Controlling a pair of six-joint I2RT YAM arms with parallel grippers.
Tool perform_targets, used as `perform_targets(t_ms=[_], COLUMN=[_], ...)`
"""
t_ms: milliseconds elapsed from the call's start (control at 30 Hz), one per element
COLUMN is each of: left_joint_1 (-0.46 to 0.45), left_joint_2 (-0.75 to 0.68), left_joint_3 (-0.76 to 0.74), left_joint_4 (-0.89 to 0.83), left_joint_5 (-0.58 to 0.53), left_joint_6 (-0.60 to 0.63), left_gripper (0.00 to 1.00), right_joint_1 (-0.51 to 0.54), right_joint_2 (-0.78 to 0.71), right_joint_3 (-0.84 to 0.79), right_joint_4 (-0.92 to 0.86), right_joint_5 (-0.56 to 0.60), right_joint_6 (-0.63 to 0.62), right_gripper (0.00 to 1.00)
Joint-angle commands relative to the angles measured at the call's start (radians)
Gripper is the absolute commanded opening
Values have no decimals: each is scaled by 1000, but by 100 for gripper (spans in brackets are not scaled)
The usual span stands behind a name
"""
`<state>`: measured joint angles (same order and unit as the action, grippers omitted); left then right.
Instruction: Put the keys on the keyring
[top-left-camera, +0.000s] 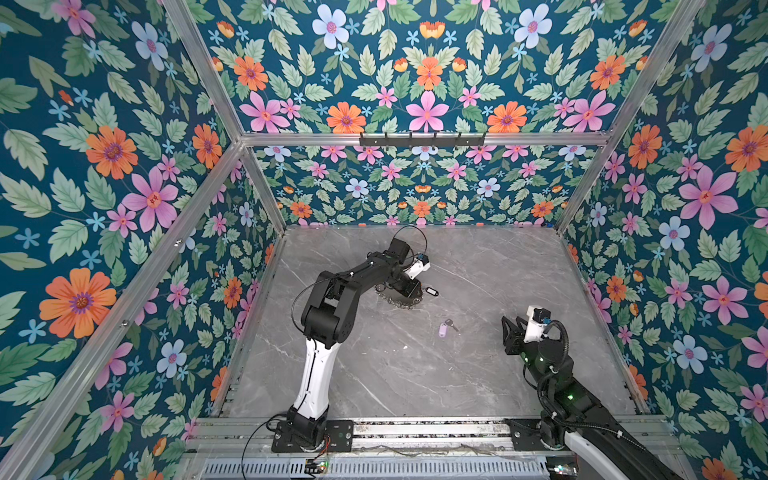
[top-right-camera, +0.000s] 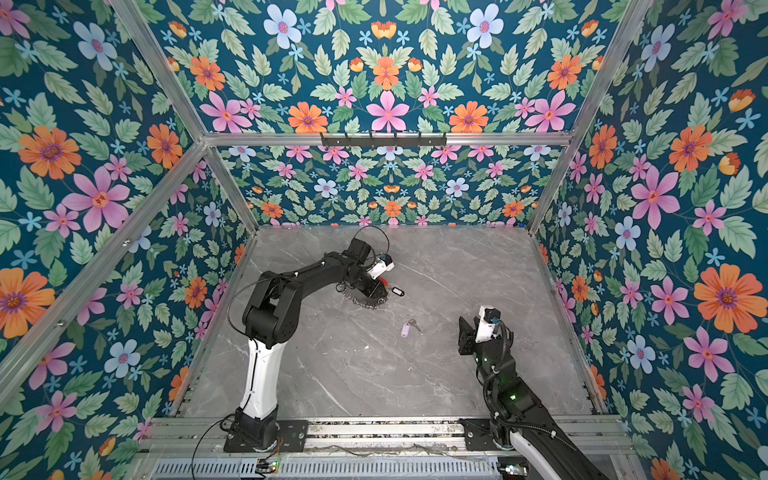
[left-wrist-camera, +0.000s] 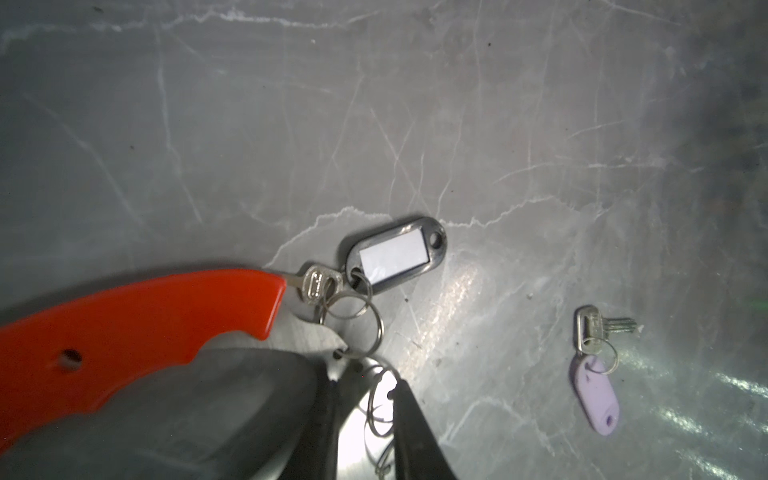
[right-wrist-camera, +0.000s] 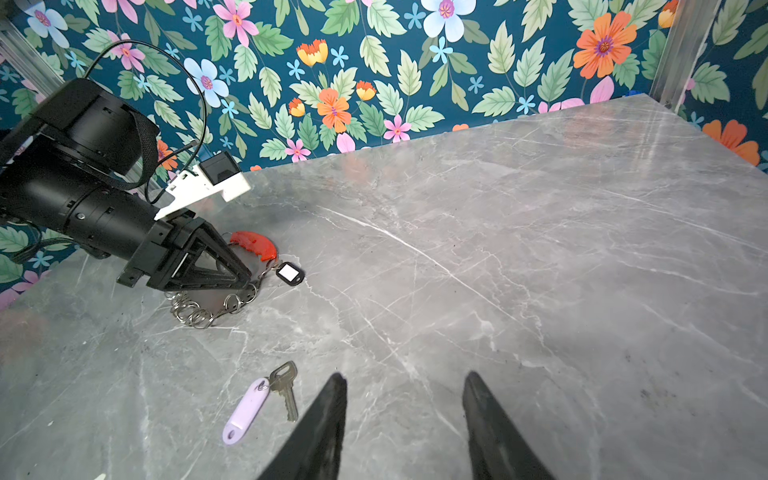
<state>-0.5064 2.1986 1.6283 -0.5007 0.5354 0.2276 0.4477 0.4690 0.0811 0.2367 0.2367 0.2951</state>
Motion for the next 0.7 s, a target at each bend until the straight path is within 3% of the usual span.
perform_targets(t_ms=[0,433,667], left_joint_1=[-1,-10,-14], left_joint_2=[-7,-11,-7], left_joint_3=[-4,-15,-15], left_joint_4=[10,-2,-13], left_joint_5=[29,25,33], left_joint_6=[-19,-16,-11], left_gripper=[26,25,18], right_joint_1=[1,1,0], right_joint_2=[1,6,12], right_joint_3=[7,9,9], right_joint_4=[33,38,40], right_joint_5=[-2,-2,-1], right_joint_6=[6,6,5], right_gripper=[47,47,47])
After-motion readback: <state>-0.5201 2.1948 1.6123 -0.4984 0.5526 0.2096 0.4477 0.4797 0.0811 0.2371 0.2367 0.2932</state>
